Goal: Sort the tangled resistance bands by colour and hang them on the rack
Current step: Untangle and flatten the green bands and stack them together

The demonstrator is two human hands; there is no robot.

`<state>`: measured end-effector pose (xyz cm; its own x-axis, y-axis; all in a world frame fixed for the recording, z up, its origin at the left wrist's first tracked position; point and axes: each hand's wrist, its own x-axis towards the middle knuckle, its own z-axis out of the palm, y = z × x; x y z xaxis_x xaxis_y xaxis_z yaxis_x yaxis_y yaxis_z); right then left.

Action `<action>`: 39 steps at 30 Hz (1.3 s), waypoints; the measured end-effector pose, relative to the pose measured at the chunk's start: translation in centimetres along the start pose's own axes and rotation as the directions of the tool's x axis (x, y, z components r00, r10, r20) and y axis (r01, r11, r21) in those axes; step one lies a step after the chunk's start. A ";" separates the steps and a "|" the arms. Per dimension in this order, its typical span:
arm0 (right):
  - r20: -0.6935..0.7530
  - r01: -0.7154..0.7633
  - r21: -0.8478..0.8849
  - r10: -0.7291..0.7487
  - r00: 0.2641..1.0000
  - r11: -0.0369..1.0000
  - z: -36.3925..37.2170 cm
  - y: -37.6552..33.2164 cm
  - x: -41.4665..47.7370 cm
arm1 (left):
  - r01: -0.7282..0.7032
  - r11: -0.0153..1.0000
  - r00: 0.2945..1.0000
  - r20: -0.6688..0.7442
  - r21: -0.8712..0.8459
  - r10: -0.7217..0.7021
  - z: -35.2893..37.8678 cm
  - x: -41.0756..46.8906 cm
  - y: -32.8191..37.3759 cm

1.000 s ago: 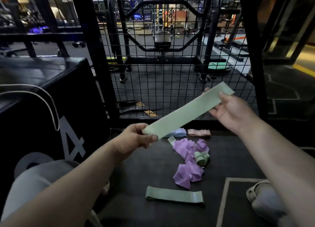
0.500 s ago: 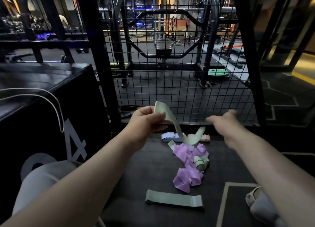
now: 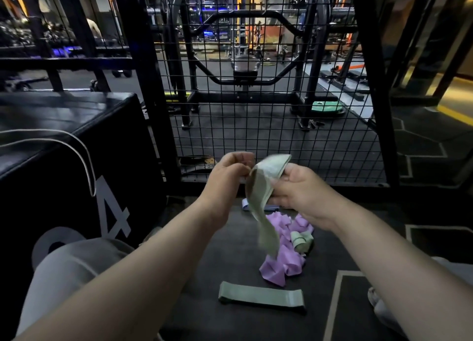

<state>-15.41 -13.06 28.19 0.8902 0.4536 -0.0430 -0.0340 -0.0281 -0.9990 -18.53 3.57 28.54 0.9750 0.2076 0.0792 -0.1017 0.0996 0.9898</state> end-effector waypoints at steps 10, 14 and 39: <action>-0.002 -0.066 0.215 0.068 0.998 0.974 0.0 -1.7 -0.5 | 0.084 0.996 0.956 0.279 0.039 -0.092 -0.3 -0.4 -3.1; -0.106 -0.085 0.096 0.095 0.990 0.992 0.6 -2.1 -0.8 | 0.077 0.994 0.932 0.350 0.077 -0.100 -0.1 -0.5 -3.7; -0.539 -0.604 0.463 0.747 0.389 0.649 -6.7 29.8 4.4 | 0.684 0.365 0.575 -0.159 0.632 -0.803 -10.3 4.6 -26.2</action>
<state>-9.44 -17.82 -1.74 0.5658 -0.3245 -0.7580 -0.7703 0.1201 -0.6263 -13.37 11.91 1.76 0.6106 0.1938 -0.7679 0.7547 -0.4362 0.4900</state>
